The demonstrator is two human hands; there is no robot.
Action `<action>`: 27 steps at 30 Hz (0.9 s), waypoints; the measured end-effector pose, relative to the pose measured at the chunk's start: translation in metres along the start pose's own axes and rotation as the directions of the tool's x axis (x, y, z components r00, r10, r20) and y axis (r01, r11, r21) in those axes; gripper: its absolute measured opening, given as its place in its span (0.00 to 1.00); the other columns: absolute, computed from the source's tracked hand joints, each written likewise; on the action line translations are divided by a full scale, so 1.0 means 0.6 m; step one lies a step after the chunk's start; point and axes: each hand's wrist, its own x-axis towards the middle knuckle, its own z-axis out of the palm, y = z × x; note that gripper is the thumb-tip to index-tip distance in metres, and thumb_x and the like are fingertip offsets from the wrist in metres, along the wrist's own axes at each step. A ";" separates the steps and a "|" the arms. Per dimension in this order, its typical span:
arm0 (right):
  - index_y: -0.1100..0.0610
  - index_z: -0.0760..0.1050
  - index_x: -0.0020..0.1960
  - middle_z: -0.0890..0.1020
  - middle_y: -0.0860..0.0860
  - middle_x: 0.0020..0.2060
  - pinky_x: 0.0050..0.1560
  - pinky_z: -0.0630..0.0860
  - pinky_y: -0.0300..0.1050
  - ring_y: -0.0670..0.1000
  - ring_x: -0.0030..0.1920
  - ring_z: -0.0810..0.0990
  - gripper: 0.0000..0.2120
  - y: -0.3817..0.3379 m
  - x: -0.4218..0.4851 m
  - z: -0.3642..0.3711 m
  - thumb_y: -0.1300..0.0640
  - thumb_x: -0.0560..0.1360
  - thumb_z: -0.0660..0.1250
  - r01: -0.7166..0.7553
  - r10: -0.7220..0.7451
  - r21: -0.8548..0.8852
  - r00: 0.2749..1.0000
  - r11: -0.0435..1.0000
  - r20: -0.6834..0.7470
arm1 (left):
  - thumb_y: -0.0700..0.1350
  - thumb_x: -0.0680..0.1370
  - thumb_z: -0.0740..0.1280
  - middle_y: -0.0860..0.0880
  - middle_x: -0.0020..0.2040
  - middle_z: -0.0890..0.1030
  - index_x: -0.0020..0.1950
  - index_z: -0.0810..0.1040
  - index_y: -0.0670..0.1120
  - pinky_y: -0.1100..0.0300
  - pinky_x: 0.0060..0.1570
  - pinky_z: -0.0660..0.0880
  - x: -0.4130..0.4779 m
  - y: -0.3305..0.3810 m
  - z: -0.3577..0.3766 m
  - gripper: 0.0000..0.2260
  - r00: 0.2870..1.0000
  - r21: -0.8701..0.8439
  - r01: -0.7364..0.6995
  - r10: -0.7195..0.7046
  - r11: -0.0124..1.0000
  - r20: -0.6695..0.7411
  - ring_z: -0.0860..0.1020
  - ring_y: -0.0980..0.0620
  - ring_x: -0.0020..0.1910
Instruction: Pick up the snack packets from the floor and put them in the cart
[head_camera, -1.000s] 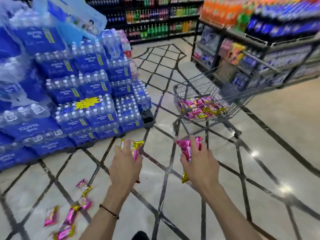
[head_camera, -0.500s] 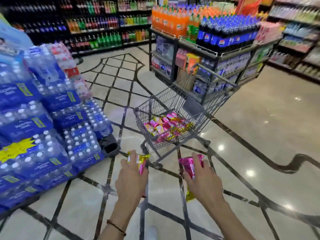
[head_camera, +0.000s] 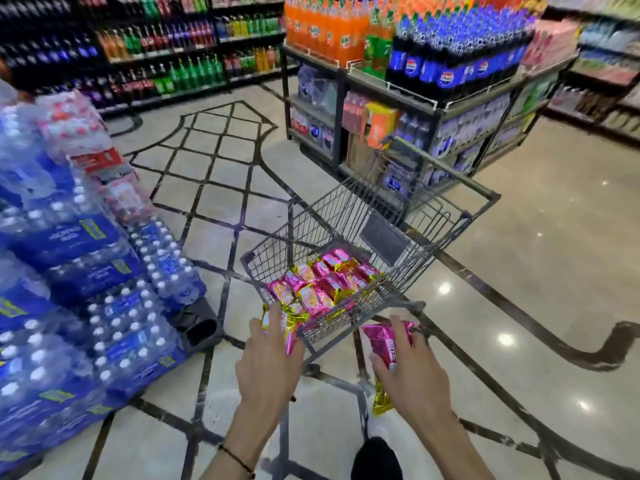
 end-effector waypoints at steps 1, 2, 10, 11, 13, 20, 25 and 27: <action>0.42 0.49 0.78 0.70 0.54 0.71 0.51 0.79 0.51 0.58 0.65 0.76 0.34 0.007 0.034 0.004 0.36 0.78 0.61 0.016 -0.016 -0.003 1.000 1.000 0.015 | 0.56 0.78 0.65 0.48 0.58 0.69 0.75 0.56 0.57 0.48 0.36 0.80 0.022 0.012 0.016 0.29 1.000 0.012 0.017 -0.017 1.000 0.001 0.80 0.44 0.45; 0.42 0.50 0.78 0.70 0.54 0.71 0.50 0.79 0.51 0.58 0.65 0.76 0.33 0.015 0.071 0.006 0.37 0.79 0.61 0.026 -0.026 -0.006 0.999 1.000 0.027 | 0.56 0.78 0.65 0.48 0.58 0.70 0.76 0.57 0.56 0.49 0.36 0.80 0.043 0.026 0.031 0.29 0.999 0.024 0.032 -0.032 0.999 0.005 0.79 0.45 0.45; 0.45 0.48 0.79 0.73 0.55 0.68 0.50 0.79 0.48 0.56 0.64 0.77 0.35 0.077 0.366 -0.019 0.36 0.79 0.59 0.163 -0.151 -0.097 0.981 0.982 0.118 | 0.60 0.79 0.62 0.49 0.68 0.69 0.77 0.57 0.60 0.50 0.45 0.76 0.210 0.138 0.114 0.27 0.974 0.003 0.222 -0.222 0.975 0.036 0.80 0.43 0.55; 0.45 0.49 0.79 0.74 0.55 0.68 0.49 0.79 0.48 0.57 0.64 0.77 0.35 0.074 0.398 -0.021 0.36 0.79 0.59 0.190 -0.175 -0.117 0.976 0.975 0.130 | 0.60 0.79 0.61 0.49 0.68 0.69 0.77 0.57 0.60 0.50 0.45 0.76 0.226 0.143 0.120 0.27 0.968 0.003 0.251 -0.250 0.968 0.027 0.80 0.43 0.54; 0.45 0.51 0.79 0.75 0.56 0.67 0.49 0.79 0.51 0.58 0.63 0.78 0.35 0.063 0.457 -0.024 0.36 0.79 0.60 0.220 -0.201 -0.121 0.968 0.968 0.152 | 0.61 0.80 0.60 0.47 0.66 0.70 0.77 0.57 0.60 0.49 0.44 0.76 0.256 0.150 0.129 0.27 0.953 -0.002 0.300 -0.300 0.954 0.031 0.80 0.42 0.53; 0.47 0.52 0.79 0.75 0.56 0.65 0.48 0.79 0.51 0.58 0.60 0.79 0.35 0.012 0.590 0.005 0.38 0.79 0.62 0.271 -0.241 -0.104 0.941 0.957 0.236 | 0.63 0.79 0.61 0.49 0.66 0.70 0.77 0.56 0.60 0.48 0.46 0.78 0.361 0.154 0.174 0.29 0.915 -0.093 0.401 -0.395 0.911 0.082 0.80 0.45 0.50; 0.46 0.49 0.80 0.74 0.56 0.66 0.49 0.79 0.50 0.57 0.62 0.78 0.35 -0.002 0.652 0.045 0.38 0.80 0.61 0.267 -0.225 -0.126 0.934 0.955 0.278 | 0.61 0.80 0.62 0.45 0.68 0.70 0.79 0.56 0.56 0.55 0.41 0.73 0.448 0.146 0.223 0.31 0.922 -0.063 0.363 -0.348 0.930 0.168 0.80 0.46 0.49; 0.45 0.47 0.80 0.72 0.56 0.69 0.51 0.79 0.51 0.57 0.64 0.77 0.36 -0.003 0.678 0.062 0.38 0.80 0.60 0.277 -0.218 -0.155 0.923 0.948 0.316 | 0.60 0.80 0.63 0.43 0.69 0.70 0.80 0.55 0.55 0.57 0.37 0.73 0.479 0.144 0.244 0.31 0.925 -0.035 0.334 -0.321 0.942 0.202 0.80 0.48 0.44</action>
